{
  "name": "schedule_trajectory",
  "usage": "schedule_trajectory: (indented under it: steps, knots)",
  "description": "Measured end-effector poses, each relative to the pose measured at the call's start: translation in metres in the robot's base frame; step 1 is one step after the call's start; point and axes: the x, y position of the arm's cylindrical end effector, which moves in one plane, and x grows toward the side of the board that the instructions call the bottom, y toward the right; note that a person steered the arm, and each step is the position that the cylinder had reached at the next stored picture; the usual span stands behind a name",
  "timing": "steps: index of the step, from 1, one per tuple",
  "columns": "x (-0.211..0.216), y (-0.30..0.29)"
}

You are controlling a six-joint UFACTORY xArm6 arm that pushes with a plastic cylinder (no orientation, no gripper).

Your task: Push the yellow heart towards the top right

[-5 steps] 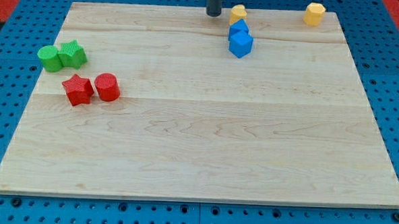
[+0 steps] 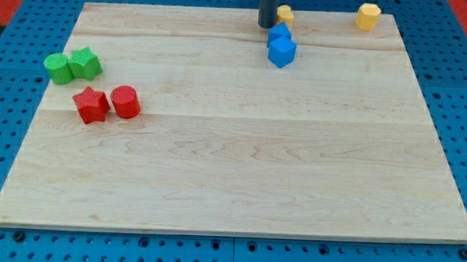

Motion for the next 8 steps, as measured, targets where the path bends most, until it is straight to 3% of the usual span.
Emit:
schedule_trajectory:
  steps: [4,8]
  knots:
    - [-0.031,0.001]
    - [-0.031,0.043]
